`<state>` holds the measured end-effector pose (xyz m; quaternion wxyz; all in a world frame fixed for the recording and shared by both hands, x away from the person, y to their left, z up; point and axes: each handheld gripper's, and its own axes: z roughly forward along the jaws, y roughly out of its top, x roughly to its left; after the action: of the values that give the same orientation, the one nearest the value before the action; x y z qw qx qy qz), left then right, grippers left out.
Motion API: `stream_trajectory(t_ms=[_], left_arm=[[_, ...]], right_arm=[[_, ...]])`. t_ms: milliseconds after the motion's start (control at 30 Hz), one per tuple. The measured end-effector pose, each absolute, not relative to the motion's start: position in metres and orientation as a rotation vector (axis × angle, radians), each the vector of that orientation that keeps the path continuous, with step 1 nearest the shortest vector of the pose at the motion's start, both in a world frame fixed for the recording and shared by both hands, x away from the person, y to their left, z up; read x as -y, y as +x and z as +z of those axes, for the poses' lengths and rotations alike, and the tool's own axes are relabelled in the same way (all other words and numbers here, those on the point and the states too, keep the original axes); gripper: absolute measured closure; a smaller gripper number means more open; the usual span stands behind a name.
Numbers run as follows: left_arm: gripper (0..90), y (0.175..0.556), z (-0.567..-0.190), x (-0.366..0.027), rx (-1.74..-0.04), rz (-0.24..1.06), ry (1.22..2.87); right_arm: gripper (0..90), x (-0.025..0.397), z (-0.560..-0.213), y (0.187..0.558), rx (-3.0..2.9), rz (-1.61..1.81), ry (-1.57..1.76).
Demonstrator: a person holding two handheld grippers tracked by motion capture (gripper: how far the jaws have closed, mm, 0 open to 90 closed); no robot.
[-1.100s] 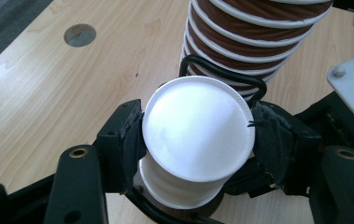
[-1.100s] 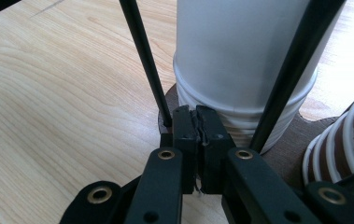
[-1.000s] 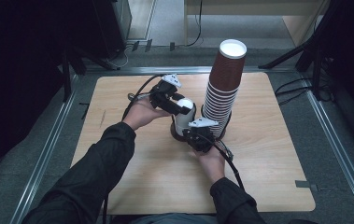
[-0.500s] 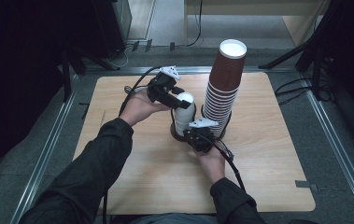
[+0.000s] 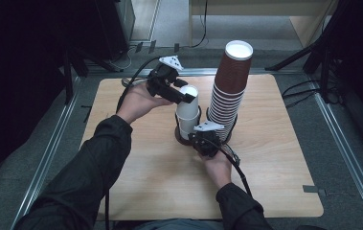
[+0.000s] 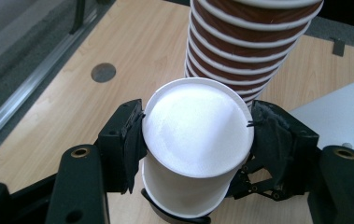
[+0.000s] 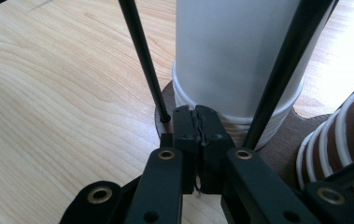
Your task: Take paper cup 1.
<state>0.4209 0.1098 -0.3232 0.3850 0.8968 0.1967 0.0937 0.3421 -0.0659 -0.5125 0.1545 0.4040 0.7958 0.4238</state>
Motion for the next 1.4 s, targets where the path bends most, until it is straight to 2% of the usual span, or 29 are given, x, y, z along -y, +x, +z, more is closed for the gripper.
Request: stream_trajectory(t_ms=[267, 300, 500, 667, 733, 767, 900, 1133, 1400], left_arm=[[36.9, 0.406, -0.302, -0.124, -0.493, 0.239, 2.287], [36.9, 0.405, -0.301, -0.125, -0.495, 0.241, 2.289], [36.9, 0.395, -0.3, -0.135, -0.489, 0.221, 2.278], [36.8, 0.38, -0.303, -0.142, -0.462, 0.218, 2.271], [36.8, 0.373, -0.306, -0.143, -0.442, 0.213, 2.277], [36.8, 0.369, -0.31, -0.143, -0.433, 0.197, 2.278], [36.8, 0.363, -0.323, -0.141, -0.426, 0.156, 2.281], [36.8, 0.35, -0.35, -0.14, -0.405, 0.095, 2.297], [36.8, 0.339, -0.37, -0.141, -0.393, 0.065, 2.297]], right_arm=[[86.6, 0.073, -0.5, 0.332, -2.347, 1.227, 1.107], [83.7, 0.075, -0.498, 0.33, -2.368, 1.238, 1.098], [80.3, 0.087, -0.485, 0.319, -2.453, 1.261, 1.04], [71.3, 0.103, -0.475, 0.313, -2.498, 1.316, 1.002], [66.6, 0.112, -0.47, 0.31, -2.518, 1.36, 0.998], [60.8, 0.118, -0.468, 0.309, -2.53, 1.394, 0.956], [58.6, 0.124, -0.466, 0.303, -2.53, 1.399, 0.879], [43.6, 0.135, -0.464, 0.297, -2.643, 1.413, 0.755], [38.2, 0.138, -0.475, 0.294, -2.699, 1.453, 0.625]])
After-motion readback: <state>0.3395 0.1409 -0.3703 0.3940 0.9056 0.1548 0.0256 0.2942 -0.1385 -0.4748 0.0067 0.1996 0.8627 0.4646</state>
